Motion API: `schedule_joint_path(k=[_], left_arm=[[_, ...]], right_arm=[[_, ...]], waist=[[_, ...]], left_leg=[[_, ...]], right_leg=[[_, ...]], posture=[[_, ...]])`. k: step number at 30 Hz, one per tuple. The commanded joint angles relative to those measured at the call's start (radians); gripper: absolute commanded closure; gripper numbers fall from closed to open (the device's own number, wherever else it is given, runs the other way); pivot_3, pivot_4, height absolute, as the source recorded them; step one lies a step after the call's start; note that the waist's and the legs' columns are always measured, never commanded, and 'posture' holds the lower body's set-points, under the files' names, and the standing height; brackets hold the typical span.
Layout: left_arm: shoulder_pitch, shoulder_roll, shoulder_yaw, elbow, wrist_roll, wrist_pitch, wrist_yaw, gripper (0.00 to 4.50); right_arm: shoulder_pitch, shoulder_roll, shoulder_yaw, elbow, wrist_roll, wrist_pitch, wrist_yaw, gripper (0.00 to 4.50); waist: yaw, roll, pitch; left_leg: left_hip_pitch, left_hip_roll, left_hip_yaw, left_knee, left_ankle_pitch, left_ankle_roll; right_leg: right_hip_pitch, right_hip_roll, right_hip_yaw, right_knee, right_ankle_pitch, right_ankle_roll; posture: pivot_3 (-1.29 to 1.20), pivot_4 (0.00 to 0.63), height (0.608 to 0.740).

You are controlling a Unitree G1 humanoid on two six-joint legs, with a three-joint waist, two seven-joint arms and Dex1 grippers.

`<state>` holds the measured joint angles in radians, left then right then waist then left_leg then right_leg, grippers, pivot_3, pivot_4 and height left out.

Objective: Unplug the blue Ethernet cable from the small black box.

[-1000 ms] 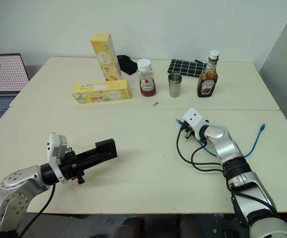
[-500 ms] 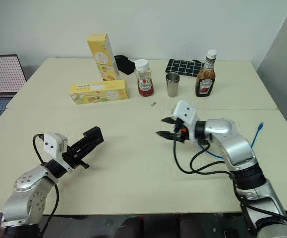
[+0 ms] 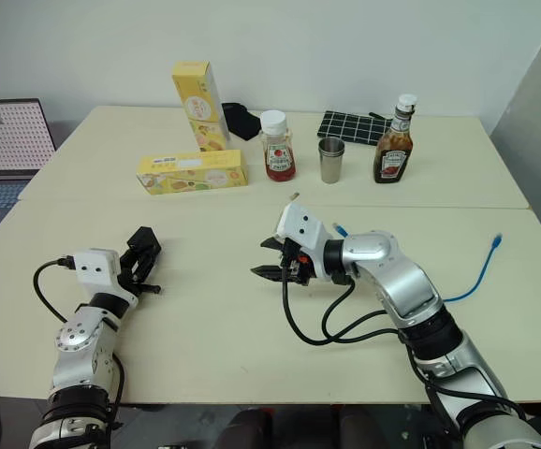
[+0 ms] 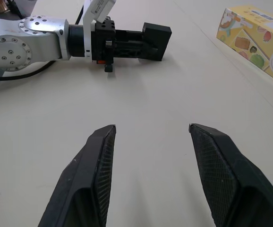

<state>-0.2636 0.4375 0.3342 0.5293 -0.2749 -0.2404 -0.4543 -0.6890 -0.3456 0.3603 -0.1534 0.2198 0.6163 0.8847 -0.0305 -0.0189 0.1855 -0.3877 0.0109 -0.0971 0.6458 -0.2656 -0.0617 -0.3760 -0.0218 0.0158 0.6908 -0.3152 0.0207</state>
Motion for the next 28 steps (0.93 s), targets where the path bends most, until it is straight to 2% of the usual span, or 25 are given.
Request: schedule_joint_path(k=[1, 5, 6, 8, 13, 18, 23, 28], left_arm=[[0.049, -0.002, 0.017, -0.043, -0.034, 0.012, -0.029, 2.06], [0.142, -0.003, 0.033, -0.152, -0.038, 0.06, 0.011, 1.36], [0.174, -0.001, 0.032, -0.2, -0.04, 0.083, 0.018, 1.02], [0.23, -0.001, 0.034, -0.29, -0.049, 0.124, 0.027, 0.65], [0.407, 0.048, 0.051, -0.606, -0.096, 0.341, 0.034, 0.65], [0.504, 0.157, 0.067, -0.836, -0.112, 0.506, -0.006, 0.65], [0.489, 0.226, 0.099, -0.892, -0.158, 0.58, -0.064, 0.65], [0.449, 0.296, 0.132, -0.839, -0.191, 0.6, -0.156, 0.65]], right_arm=[[-0.008, 0.001, -0.005, -0.034, 0.0, -0.018, -0.004, 1.86], [0.01, 0.008, -0.003, -0.054, 0.001, -0.005, -0.021, 1.86], [0.016, 0.011, -0.002, -0.056, 0.0, -0.002, -0.028, 1.86], [0.029, 0.014, -0.003, -0.061, -0.002, 0.004, -0.043, 1.86], [0.099, 0.011, -0.058, -0.082, 0.004, 0.036, -0.123, 1.86], [0.173, -0.092, -0.17, -0.122, 0.008, 0.093, -0.16, 1.86], [0.219, -0.172, -0.275, -0.148, 0.02, 0.157, -0.199, 1.86], [0.268, -0.262, -0.324, -0.191, 0.043, 0.183, -0.166, 1.86]], waist=[[-0.001, 0.0, 0.0], [-0.007, 0.0, 0.0], [-0.008, 0.0, 0.0], [-0.01, 0.0, 0.0], [-0.008, 0.0, 0.0], [0.007, 0.0, 0.0], [0.002, 0.0, 0.0], [-0.003, 0.001, 0.0]], left_leg=[[0.0, 0.0, 0.0, 0.0, 0.0, 0.0], [0.002, 0.001, 0.0, -0.001, 0.0, 0.0], [0.002, 0.001, 0.0, -0.001, 0.0, 0.0], [0.002, 0.002, -0.001, -0.001, 0.0, 0.0], [0.002, 0.003, -0.001, -0.001, 0.0, 0.0], [0.001, 0.001, -0.002, -0.001, 0.0, 0.0], [0.002, 0.0, 0.001, -0.001, 0.0, 0.0], [0.002, 0.001, 0.003, -0.002, 0.0, 0.0]], right_leg=[[0.0, 0.0, 0.0, 0.0, 0.0, 0.0], [0.0, 0.0, 0.002, 0.001, 0.0, 0.0], [0.0, 0.0, 0.002, 0.001, 0.0, 0.0], [0.0, 0.0, 0.002, 0.001, 0.0, 0.0], [-0.001, -0.001, 0.003, 0.001, 0.0, 0.0], [0.003, 0.0, 0.001, -0.001, 0.0, 0.0], [0.003, 0.001, 0.001, -0.001, 0.0, 0.0], [0.002, 0.003, 0.001, -0.001, -0.001, -0.001]], posture=[[0.0, 0.15, 0.74], [0.0, 0.15, 0.74], [0.0, 0.15, 0.74], [0.0, 0.15, 0.74], [0.0, 0.15, 0.74], [0.0, 0.15, 0.74], [0.0, 0.15, 0.74], [0.0, 0.15, 0.74]])
